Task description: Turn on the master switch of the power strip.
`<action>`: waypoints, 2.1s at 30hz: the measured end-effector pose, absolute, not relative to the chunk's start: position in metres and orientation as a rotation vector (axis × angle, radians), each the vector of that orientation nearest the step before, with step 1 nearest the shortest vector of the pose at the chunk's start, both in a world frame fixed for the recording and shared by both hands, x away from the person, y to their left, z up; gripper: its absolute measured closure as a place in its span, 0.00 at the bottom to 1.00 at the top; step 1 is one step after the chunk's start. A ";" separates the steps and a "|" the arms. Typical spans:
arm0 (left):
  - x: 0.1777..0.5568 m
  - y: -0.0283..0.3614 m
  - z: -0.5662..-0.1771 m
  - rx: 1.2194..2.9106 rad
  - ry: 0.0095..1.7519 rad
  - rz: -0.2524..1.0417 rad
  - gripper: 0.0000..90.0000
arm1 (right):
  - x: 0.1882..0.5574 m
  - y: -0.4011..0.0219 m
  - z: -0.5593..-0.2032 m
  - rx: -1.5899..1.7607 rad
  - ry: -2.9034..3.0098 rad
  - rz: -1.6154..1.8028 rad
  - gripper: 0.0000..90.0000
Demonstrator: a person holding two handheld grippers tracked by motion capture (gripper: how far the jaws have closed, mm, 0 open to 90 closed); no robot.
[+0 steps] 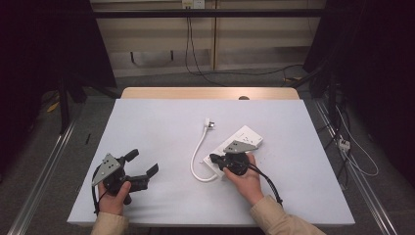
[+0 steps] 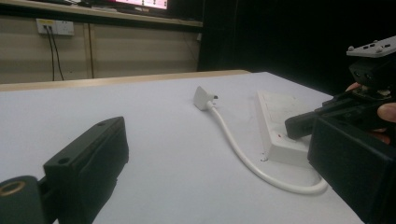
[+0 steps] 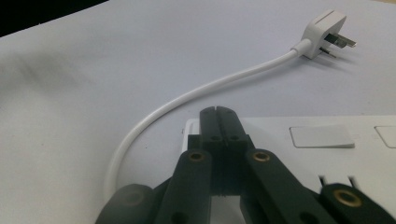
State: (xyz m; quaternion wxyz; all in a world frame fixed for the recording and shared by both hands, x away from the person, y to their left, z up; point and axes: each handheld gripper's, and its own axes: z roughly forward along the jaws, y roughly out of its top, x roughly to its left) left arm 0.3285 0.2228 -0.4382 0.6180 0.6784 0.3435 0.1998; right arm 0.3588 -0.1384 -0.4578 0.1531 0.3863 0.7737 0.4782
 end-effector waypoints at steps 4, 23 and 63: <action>0.328 0.223 -0.438 1.564 0.790 0.461 0.05 | 0.358 -0.137 -0.458 1.100 2.220 1.360 1.00; 0.328 0.223 -0.438 1.561 0.789 0.464 0.05 | 0.358 -0.136 -0.459 1.088 2.225 1.339 1.00; 0.327 0.225 -0.437 1.554 0.792 0.470 0.05 | 0.357 -0.135 -0.457 1.084 2.220 1.327 1.00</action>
